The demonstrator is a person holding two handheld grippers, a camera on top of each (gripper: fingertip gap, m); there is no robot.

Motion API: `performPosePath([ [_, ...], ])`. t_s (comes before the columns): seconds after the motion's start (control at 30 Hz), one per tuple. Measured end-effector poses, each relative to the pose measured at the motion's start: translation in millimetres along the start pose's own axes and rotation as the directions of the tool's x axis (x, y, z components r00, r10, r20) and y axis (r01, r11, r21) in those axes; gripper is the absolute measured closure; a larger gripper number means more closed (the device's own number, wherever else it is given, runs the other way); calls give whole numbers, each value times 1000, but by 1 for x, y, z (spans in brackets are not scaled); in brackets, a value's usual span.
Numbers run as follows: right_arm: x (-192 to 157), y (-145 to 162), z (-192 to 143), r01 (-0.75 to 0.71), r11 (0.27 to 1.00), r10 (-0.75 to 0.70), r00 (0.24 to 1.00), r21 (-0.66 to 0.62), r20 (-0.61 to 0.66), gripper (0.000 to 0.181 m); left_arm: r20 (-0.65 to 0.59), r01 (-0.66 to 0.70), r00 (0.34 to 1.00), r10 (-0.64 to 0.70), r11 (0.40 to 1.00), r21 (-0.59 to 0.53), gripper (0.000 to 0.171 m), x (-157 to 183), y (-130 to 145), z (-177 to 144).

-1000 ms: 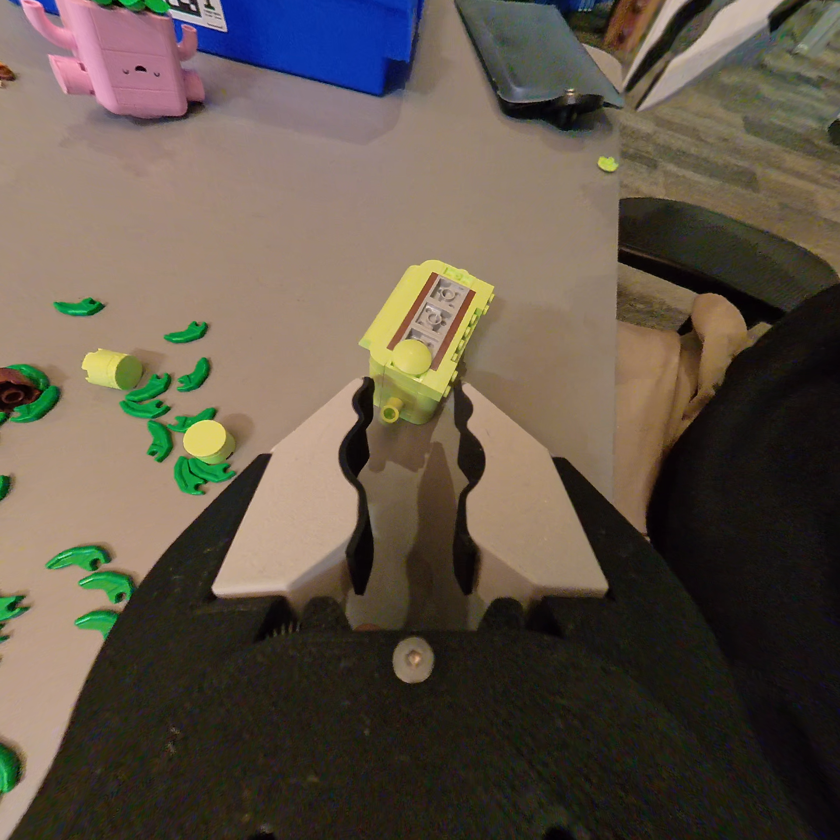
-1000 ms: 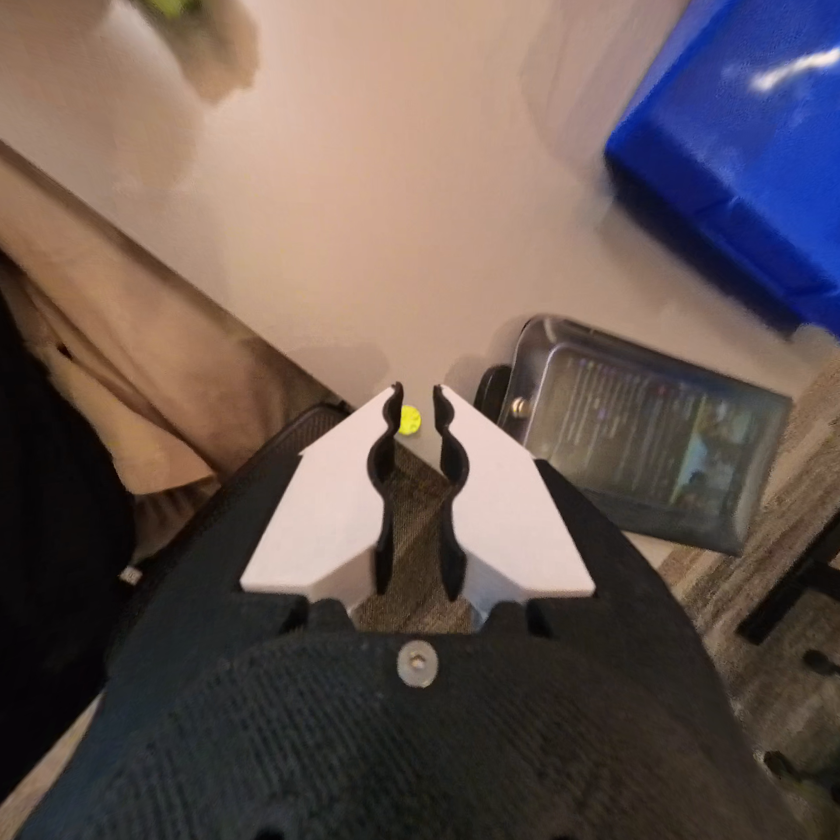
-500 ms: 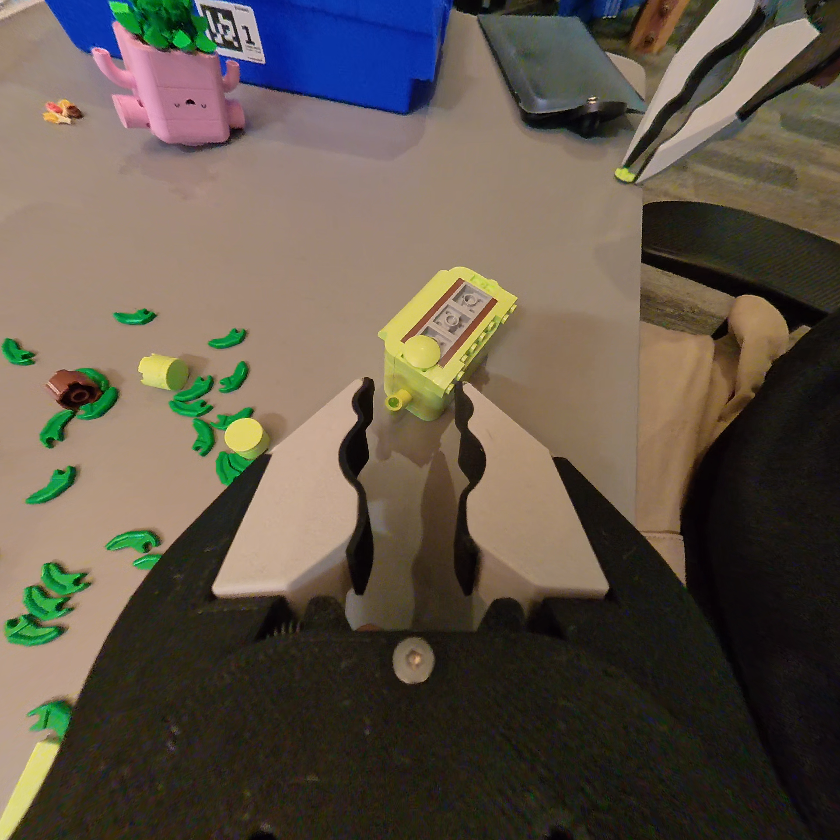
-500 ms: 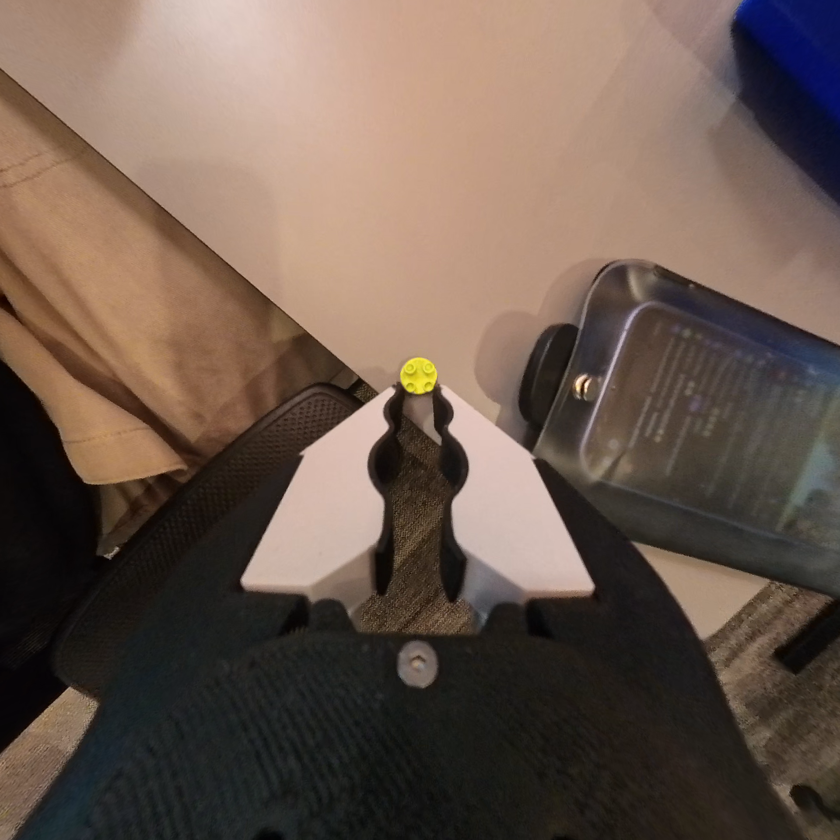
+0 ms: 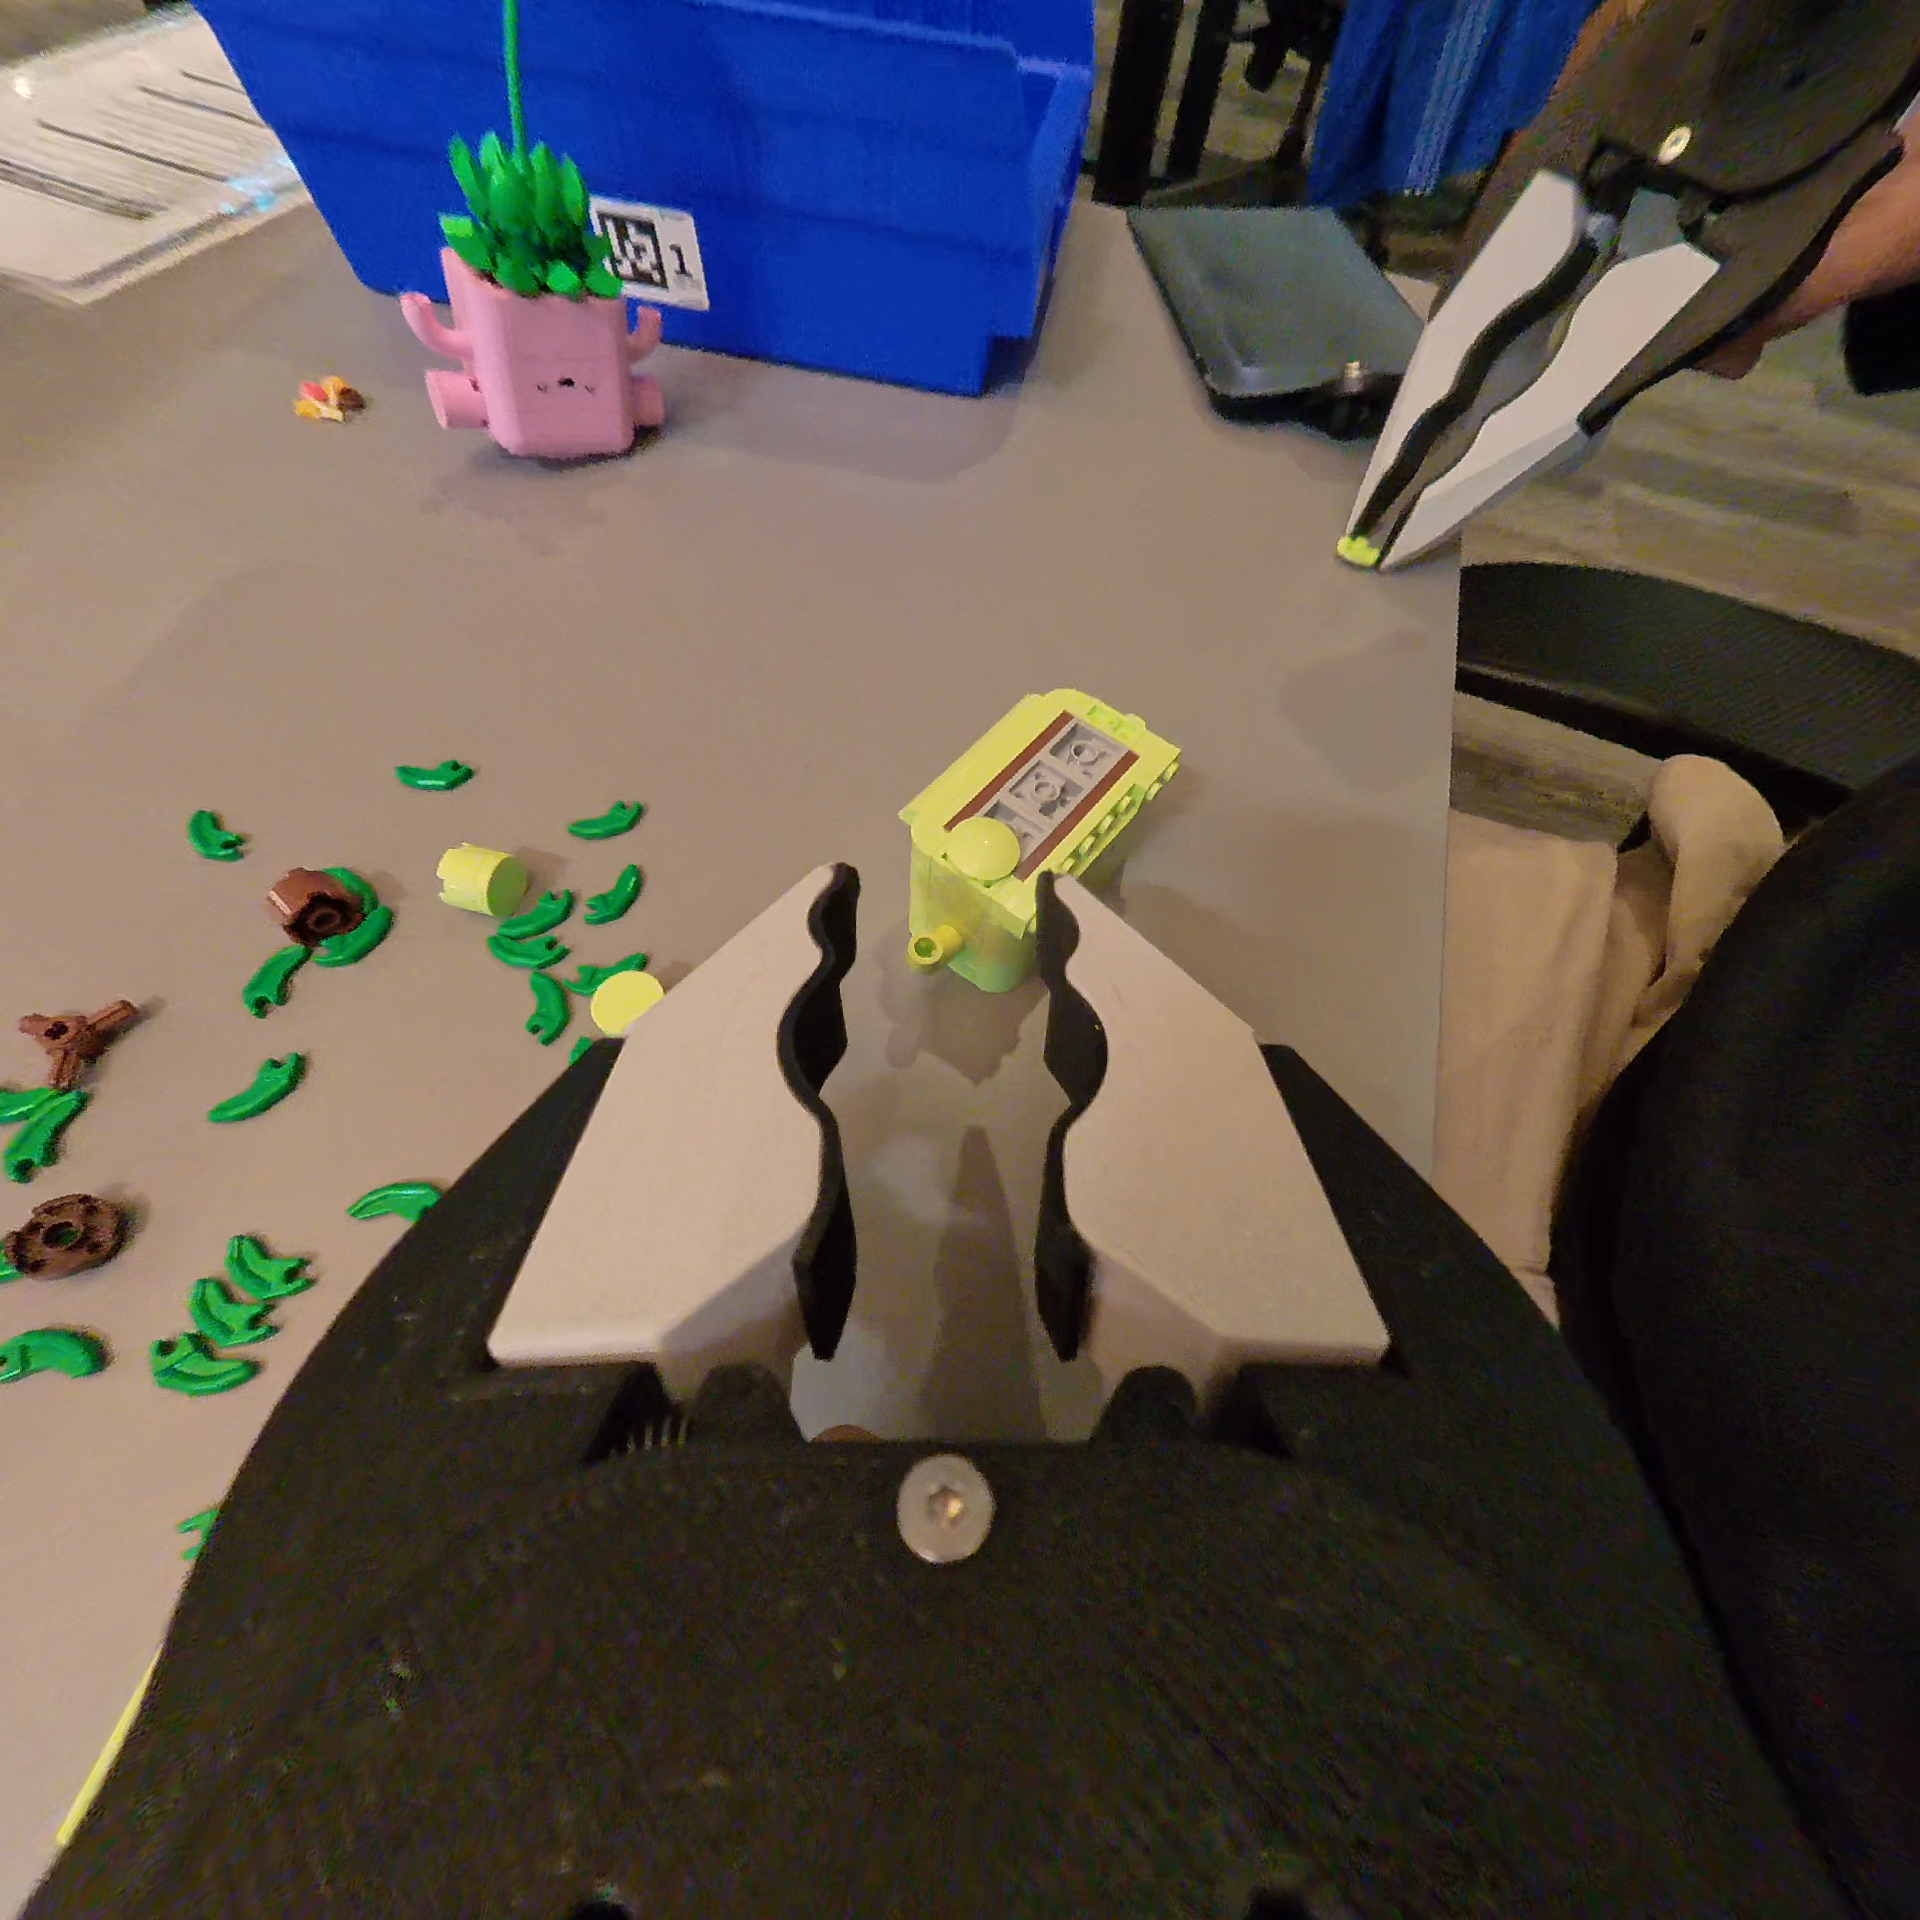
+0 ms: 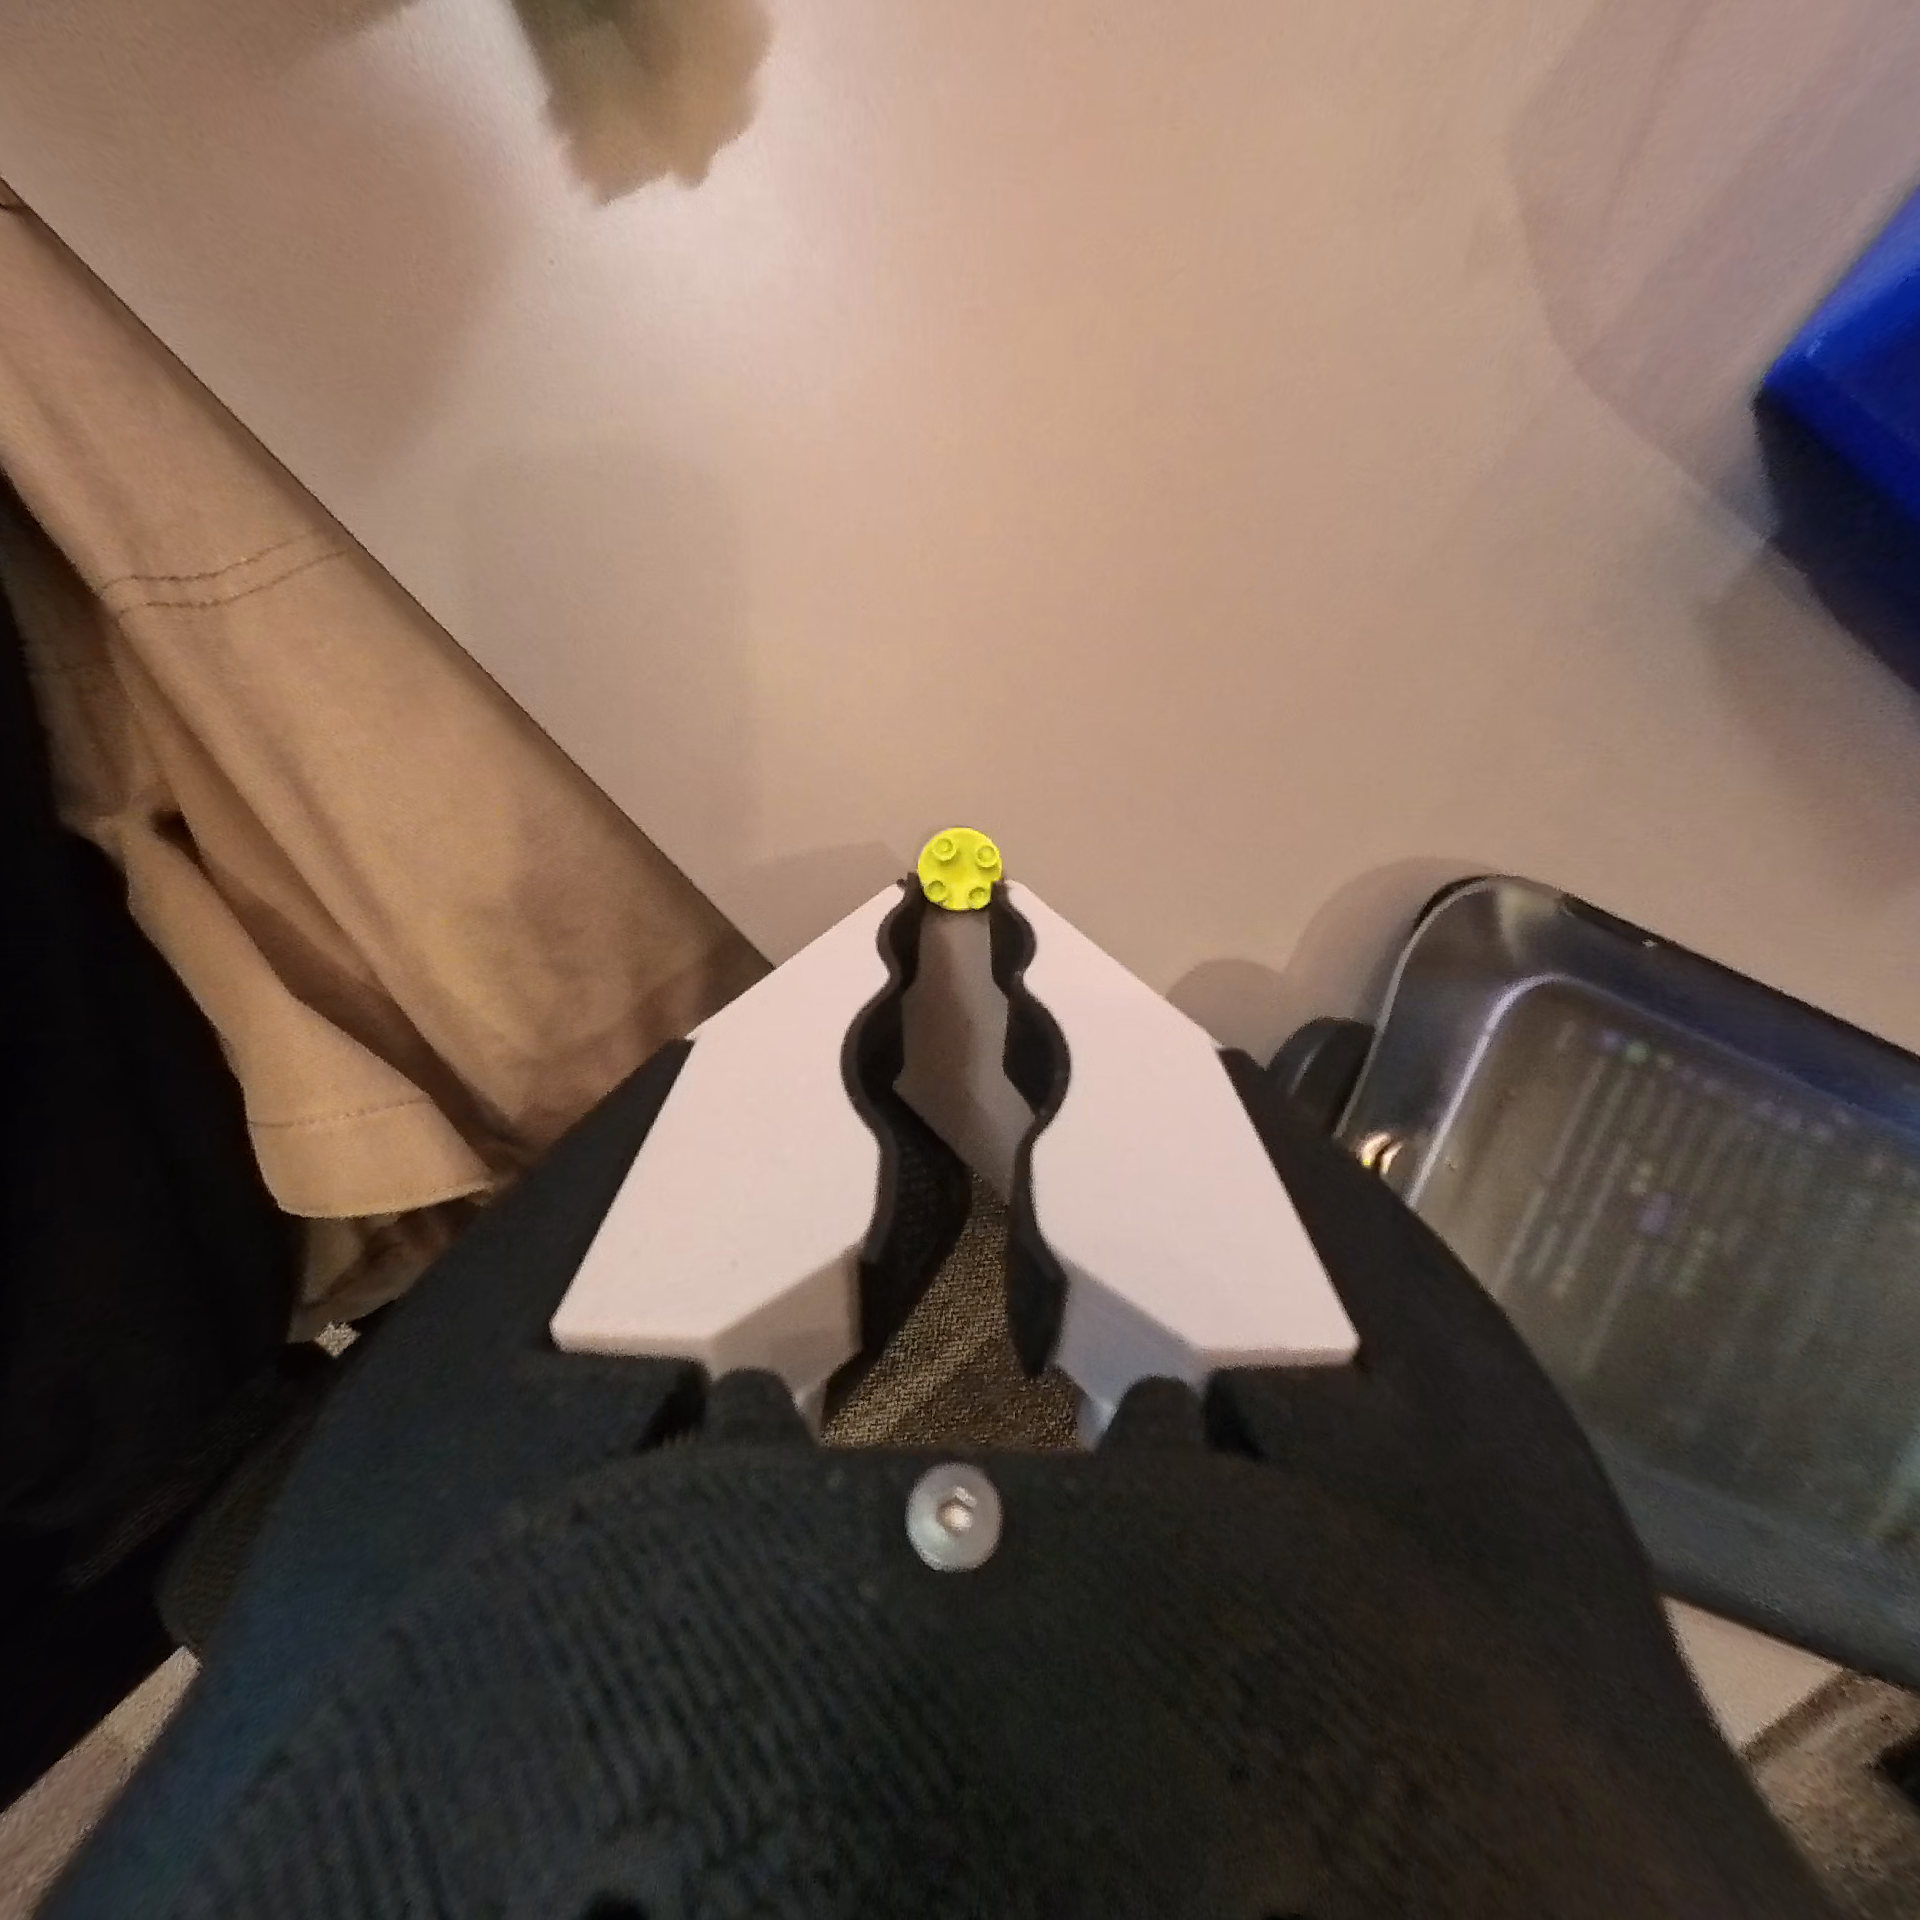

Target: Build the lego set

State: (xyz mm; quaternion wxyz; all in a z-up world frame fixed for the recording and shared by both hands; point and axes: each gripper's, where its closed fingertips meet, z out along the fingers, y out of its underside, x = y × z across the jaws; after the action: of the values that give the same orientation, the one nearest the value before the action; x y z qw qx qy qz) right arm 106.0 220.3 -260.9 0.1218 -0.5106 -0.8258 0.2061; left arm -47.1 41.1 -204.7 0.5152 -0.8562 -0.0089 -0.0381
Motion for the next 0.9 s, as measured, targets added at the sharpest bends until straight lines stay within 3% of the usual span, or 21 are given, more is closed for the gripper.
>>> performPosePath([
  [0.17,-16,-25,0,-8,995,0,997,100,77,170,-24,14,1000,-12,993,116,140,12,-24,-5],
  [0.27,-43,-60,-6,-57,975,8,974,213,228,170,-131,-25,990,48,985,172,137,45,-36,-5],
  [0.43,-107,-109,-26,-120,950,-68,821,287,568,171,-245,-134,952,182,970,201,135,97,-37,1],
  [0.53,-130,-127,-38,-146,943,-110,713,299,693,171,-271,-206,925,266,951,231,139,114,-33,3],
  [0.63,-138,-139,-45,-175,934,-131,645,312,753,171,-271,-241,909,316,931,274,145,123,-34,2],
  [0.8,-145,-143,-47,-211,936,-119,561,280,820,171,-331,-137,908,256,929,344,147,129,-47,-7],
  [0.9,-147,-145,-51,-261,933,-93,493,249,865,171,-305,-155,914,267,925,346,162,125,-46,-6],
])
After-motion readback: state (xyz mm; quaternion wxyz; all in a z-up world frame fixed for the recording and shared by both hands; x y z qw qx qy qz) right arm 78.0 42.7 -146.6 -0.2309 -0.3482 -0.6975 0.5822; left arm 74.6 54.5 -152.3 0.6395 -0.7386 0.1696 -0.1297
